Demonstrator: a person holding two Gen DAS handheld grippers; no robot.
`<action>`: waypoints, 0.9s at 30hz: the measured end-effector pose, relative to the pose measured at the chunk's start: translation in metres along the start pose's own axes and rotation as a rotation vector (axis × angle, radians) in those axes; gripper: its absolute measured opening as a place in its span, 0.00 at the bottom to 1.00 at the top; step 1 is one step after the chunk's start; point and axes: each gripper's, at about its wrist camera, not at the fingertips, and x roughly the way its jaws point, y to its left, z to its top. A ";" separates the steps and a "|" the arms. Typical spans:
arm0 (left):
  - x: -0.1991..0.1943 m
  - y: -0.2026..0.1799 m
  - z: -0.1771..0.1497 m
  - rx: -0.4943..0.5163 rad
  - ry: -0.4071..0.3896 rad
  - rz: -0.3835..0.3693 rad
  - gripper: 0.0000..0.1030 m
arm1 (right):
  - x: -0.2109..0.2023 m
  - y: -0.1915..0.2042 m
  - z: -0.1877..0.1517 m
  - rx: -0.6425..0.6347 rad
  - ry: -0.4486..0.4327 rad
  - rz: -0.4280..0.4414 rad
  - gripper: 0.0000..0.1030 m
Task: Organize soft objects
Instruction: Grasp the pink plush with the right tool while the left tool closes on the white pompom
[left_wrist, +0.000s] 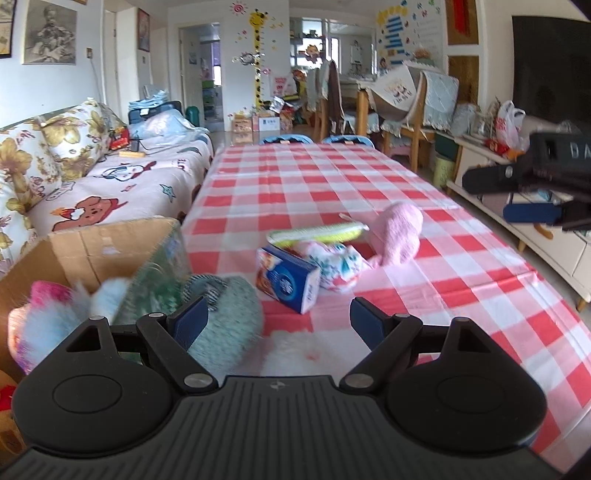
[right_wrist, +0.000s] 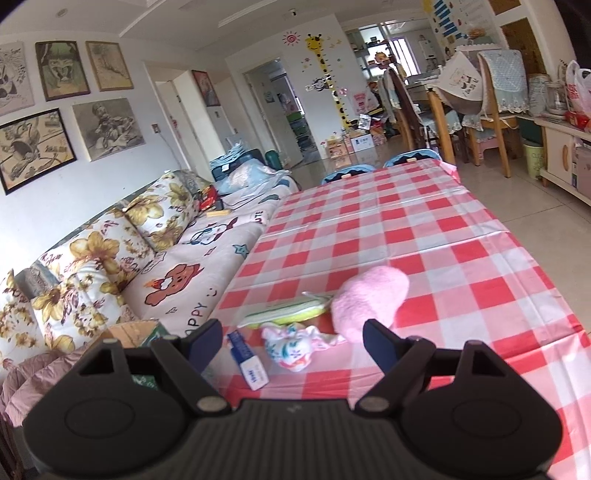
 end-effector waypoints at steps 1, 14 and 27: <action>0.001 -0.001 -0.001 0.007 0.005 -0.002 1.00 | -0.001 -0.004 0.001 0.001 -0.004 -0.007 0.81; 0.008 -0.020 -0.011 0.046 0.051 0.009 1.00 | -0.006 -0.054 0.012 0.021 -0.034 -0.114 0.82; 0.021 -0.028 -0.024 0.027 0.106 0.048 1.00 | 0.031 -0.087 0.010 -0.019 0.001 -0.185 0.85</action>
